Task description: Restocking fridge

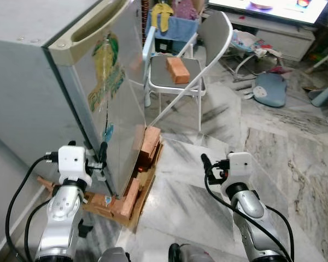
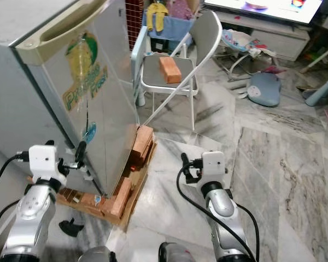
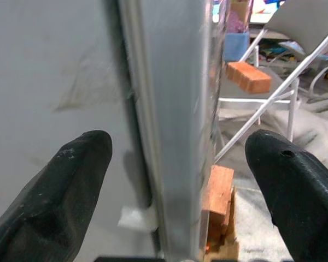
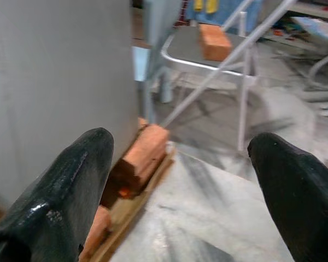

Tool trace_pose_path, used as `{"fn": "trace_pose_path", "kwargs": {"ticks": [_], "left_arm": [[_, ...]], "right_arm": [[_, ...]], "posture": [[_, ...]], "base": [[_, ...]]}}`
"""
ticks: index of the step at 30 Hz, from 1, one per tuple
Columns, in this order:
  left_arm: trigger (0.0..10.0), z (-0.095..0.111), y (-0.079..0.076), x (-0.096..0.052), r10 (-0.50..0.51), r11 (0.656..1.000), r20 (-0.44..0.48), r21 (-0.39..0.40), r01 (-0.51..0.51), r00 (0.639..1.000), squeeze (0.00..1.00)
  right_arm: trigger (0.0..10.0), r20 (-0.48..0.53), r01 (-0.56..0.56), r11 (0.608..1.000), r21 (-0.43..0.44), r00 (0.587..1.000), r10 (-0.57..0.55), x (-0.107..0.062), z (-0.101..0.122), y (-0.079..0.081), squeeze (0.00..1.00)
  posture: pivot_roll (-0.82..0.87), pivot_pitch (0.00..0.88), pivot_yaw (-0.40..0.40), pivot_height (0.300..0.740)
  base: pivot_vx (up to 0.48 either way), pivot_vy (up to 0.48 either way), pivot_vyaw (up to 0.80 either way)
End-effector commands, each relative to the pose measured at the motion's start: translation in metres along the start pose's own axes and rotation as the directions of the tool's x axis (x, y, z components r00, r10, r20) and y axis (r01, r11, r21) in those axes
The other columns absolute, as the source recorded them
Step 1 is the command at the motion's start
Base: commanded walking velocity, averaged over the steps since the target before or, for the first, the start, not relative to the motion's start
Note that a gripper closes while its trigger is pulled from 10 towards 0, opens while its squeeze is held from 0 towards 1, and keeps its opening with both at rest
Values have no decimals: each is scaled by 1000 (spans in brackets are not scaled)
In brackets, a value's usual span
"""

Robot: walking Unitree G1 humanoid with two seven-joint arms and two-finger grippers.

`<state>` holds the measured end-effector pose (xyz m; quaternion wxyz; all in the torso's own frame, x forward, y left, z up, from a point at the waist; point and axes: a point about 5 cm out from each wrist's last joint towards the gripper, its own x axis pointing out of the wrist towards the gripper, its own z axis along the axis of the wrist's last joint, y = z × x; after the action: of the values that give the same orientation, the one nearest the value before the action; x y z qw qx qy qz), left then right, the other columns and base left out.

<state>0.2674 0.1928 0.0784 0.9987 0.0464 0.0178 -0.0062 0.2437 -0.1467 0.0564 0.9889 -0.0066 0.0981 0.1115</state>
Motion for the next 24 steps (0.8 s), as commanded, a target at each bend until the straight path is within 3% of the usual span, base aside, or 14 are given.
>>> {"fn": "trace_pose_path", "kwargs": {"ticks": [1,7,15,17,24], "left_arm": [[10000,-1,1,4,-13,1000,-3,8,13,1000,0],[10000,4,4,23,-19,1000,0,-9,19,1000,0],[10000,13,-10,37,-55,998,34,-25,56,998,0],[10000,23,-31,47,-104,993,75,-43,107,992,0],[10000,30,-58,46,-209,974,104,-60,216,972,0]], "right_arm": [[10000,-11,5,1000,3,1000,-4,-4,0,-3,0],[10000,-13,6,1000,0,1000,-6,-9,0,-6,0],[10000,-41,28,1000,2,999,-28,-14,-4,-14,0],[10000,-49,8,1000,-1,999,-8,-13,-5,-11,0],[10000,-31,21,1000,2,999,-21,-6,0,-10,0]], "posture": [[94,78,-44,740],[72,76,-36,740],[81,79,-52,740],[83,78,-55,740],[81,83,-29,740]], "base": [[0,0,0],[0,0,0],[0,0,0],[0,0,0],[0,0,0]]}}
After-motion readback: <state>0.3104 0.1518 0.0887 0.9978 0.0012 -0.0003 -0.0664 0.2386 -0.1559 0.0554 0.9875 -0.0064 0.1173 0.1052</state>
